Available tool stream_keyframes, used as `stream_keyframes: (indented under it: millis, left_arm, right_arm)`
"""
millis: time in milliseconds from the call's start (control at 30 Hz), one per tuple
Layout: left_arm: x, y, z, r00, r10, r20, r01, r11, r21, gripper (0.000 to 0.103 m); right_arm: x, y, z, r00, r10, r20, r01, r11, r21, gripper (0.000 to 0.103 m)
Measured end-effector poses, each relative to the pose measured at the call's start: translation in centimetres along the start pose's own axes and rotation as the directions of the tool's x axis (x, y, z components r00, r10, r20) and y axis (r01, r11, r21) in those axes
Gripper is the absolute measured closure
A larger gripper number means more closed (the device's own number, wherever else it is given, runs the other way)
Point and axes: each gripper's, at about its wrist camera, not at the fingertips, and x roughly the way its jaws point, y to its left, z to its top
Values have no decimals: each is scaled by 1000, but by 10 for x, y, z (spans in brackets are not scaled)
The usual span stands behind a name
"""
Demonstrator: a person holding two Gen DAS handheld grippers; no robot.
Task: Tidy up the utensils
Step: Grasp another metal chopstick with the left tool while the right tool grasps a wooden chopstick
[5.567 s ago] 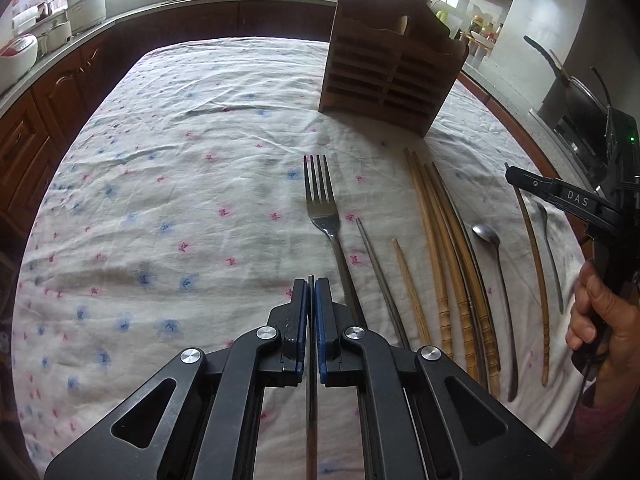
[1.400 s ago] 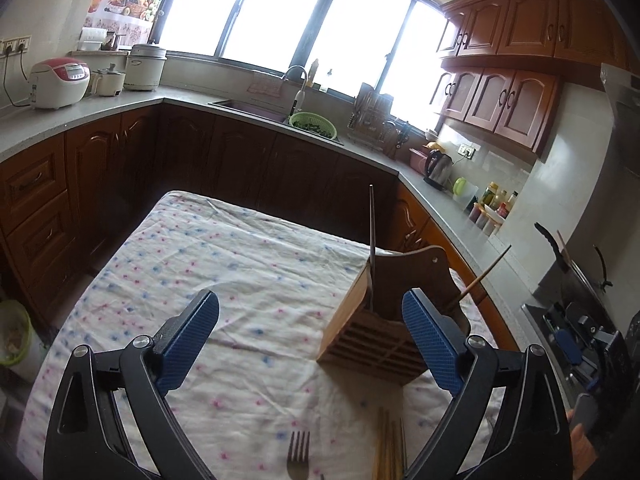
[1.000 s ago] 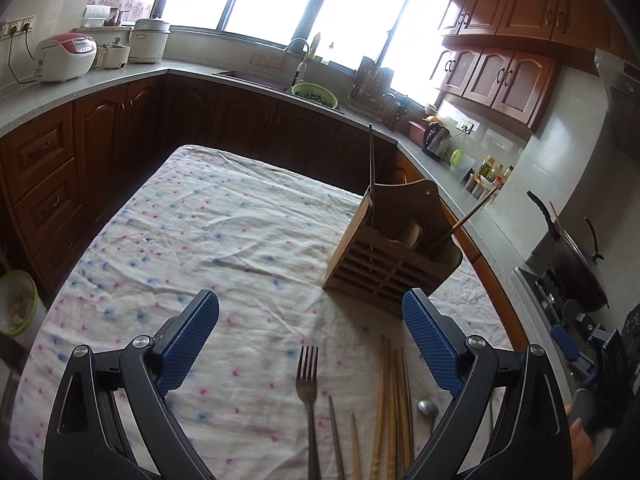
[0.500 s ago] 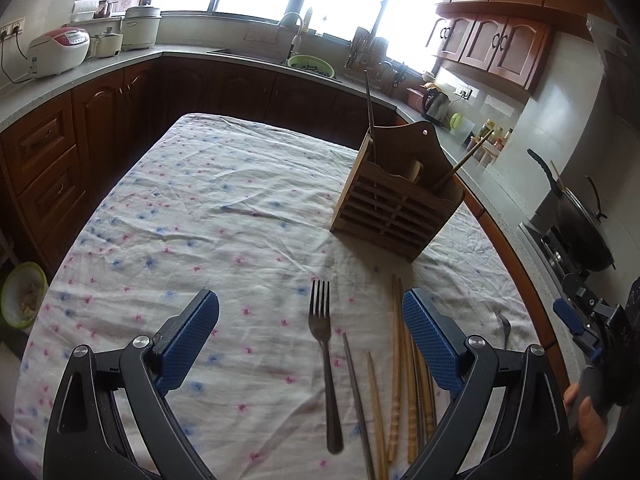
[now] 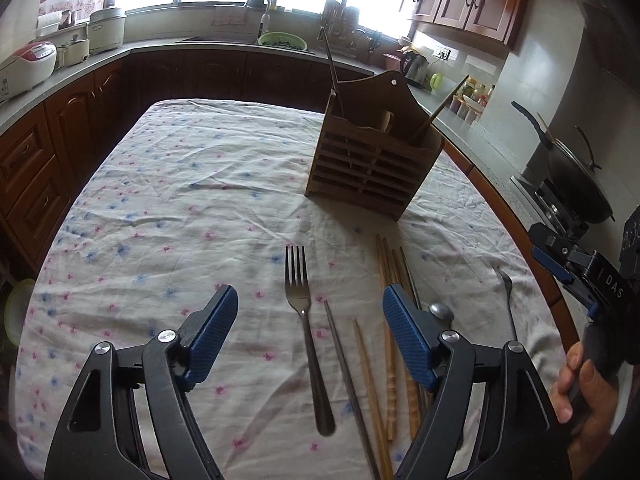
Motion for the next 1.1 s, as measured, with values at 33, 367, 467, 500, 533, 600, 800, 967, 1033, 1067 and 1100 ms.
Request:
stream_keyframes:
  millis: [33, 367, 467, 500, 533, 600, 800, 967, 1033, 1067, 1100]
  left_arm:
    - [5, -3, -2, 1000, -4, -17, 4, 1000, 8, 40]
    - [53, -24, -17, 986, -15, -167, 31, 995, 93, 64]
    - [66, -27, -21, 978, -23, -205, 45, 994, 104, 78]
    - [69, -28, -22, 977, -22, -214, 46, 993, 107, 78]
    - [72, -28, -23, 975, -20, -222, 46, 993, 110, 78]
    - [78, -29, -24, 971, -27, -238, 55, 992, 112, 78]
    - [87, -31, -27, 965, -30, -262, 67, 989, 135, 81]
    - [88, -29, -26, 963, -37, -267, 76, 988, 137, 86]
    - [88, -26, -25, 962, -51, -269, 87, 988, 124, 87]
    - [88, -24, -24, 961, -59, -272, 94, 989, 116, 87]
    - [88, -23, -23, 960, -63, -274, 97, 989, 113, 88]
  right_arm:
    - [5, 0, -1, 1000, 6, -15, -6, 1000, 3, 37]
    - [54, 3, -14, 986, 34, -161, -36, 999, -10, 75]
    - [68, 4, -18, 980, 38, -196, -41, 999, -12, 75]
    - [73, 3, -19, 978, 38, -206, -42, 999, -15, 76]
    - [78, 4, -20, 976, 37, -216, -42, 999, -18, 76]
    - [87, 4, -22, 971, 40, -237, -46, 999, -20, 76]
    - [115, 12, -24, 956, 47, -290, -63, 997, -47, 81]
    - [141, 14, -27, 942, 15, -337, -42, 996, -74, 88]
    - [151, 11, -28, 934, -7, -357, -22, 997, -77, 92]
    - [154, 9, -28, 932, -9, -363, -19, 997, -75, 95]
    - [156, 7, -28, 934, -17, -356, -13, 997, -81, 98]
